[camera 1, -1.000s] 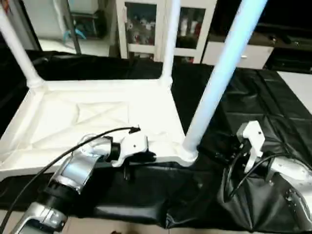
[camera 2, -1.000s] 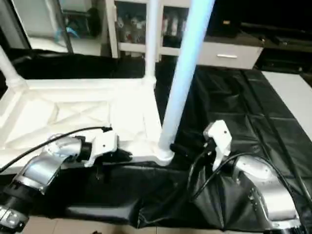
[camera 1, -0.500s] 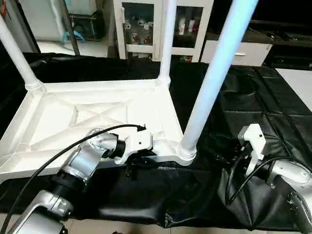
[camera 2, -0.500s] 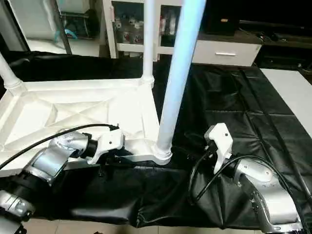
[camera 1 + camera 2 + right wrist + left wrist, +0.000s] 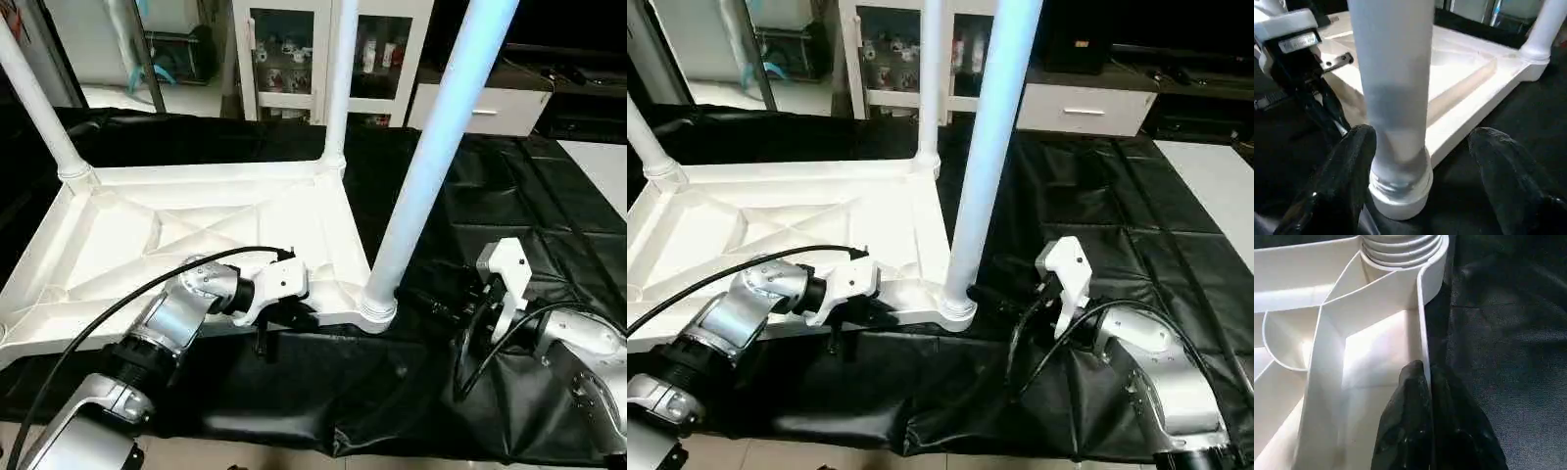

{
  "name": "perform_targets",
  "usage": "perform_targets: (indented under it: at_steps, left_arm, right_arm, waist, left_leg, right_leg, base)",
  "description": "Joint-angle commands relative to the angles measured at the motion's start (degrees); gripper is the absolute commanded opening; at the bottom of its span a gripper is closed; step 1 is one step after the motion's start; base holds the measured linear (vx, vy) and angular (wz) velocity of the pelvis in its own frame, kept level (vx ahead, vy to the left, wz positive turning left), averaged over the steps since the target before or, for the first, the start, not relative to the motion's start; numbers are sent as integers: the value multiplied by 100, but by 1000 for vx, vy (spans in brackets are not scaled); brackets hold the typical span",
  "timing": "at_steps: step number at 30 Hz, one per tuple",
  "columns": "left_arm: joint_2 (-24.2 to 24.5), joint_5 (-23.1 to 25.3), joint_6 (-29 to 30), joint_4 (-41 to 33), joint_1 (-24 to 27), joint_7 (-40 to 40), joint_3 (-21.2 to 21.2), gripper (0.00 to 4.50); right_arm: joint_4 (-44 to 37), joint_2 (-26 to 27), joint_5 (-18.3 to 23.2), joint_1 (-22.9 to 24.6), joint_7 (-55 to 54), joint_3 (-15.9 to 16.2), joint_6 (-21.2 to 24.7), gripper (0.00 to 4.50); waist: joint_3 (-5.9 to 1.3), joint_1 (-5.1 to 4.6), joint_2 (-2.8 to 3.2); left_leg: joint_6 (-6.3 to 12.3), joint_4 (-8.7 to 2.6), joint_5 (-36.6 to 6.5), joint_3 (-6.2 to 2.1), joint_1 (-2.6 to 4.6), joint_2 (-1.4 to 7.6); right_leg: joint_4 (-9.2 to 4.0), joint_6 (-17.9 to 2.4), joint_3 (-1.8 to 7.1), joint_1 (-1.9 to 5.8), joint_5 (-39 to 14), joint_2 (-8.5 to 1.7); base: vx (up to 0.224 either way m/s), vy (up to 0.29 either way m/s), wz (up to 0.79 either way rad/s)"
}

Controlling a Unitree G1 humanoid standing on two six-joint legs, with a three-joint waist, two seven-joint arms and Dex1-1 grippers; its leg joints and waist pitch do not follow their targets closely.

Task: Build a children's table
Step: Rotate leg to tighten

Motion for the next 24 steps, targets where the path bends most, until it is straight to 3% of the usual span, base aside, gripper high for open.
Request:
perform_targets:
  at_steps: [1, 2, 7, 11, 15, 18, 24]
  left_arm:
    - [-64, 125, -86, 215, 212, 19, -307, 3]
    - [-48, 175, -104, 165, 261, -25, -391, 3]
    - [-23, 226, -139, -43, 365, -205, -567, 3]
    - [-20, 207, -389, -188, 323, -546, -742, 3]
    - [-10, 270, -538, -233, 246, -696, -867, 3]
    - [11, 290, -578, -234, 191, -778, -921, 3]
    - [41, 294, -621, -182, 125, -742, -889, 3]
  right_arm:
    - [93, -169, -60, -74, 231, 39, -91, 332]
    - [128, -212, -55, -115, 332, 69, -85, 332]
    - [328, -256, -180, -324, 547, 271, -174, 332]
    - [598, -267, -428, -570, 959, 700, -333, 332]
    - [763, -361, -662, -710, 1299, 992, -492, 332]
    - [885, -387, -746, -814, 1346, 1058, -590, 332]
    - [958, -461, -636, -943, 1668, 1078, -547, 332]
  waist:
    - [-217, -21, -92]
    - [-214, -23, -111]
    - [-234, -32, -88]
    - [-241, -8, -112]
    - [-235, 38, -95]
    - [-225, 74, -95]
    - [-239, 74, -119]
  left_leg:
    - [99, -451, -1529, -24, 63, 133]
    - [117, -452, -1544, -22, 56, 132]
    - [117, -442, -1472, -24, 72, 140]
    - [191, -426, -1313, -9, 69, 142]
    - [197, -429, -1341, -2, 83, 154]
    - [122, -446, -1500, 4, 107, 164]
    - [139, -440, -1462, 5, 90, 162]
  right_leg:
    - [-460, -1141, 143, 138, -1119, -220]
    - [-469, -1108, 145, 139, -1195, -223]
    - [-455, -1140, 141, 126, -1144, -219]
    - [-424, -1236, 137, 130, -851, -209]
    - [-423, -1278, 139, 120, -844, -218]
    - [-440, -1233, 150, 106, -1053, -229]
    - [-416, -1233, 149, 126, -886, -222]
  base:
    - [0, 0, 0]
    - [0, 0, 0]
    - [0, 0, 0]
    - [0, 0, 0]
    - [0, 0, 0]
    - [0, 0, 0]
    - [0, 0, 0]
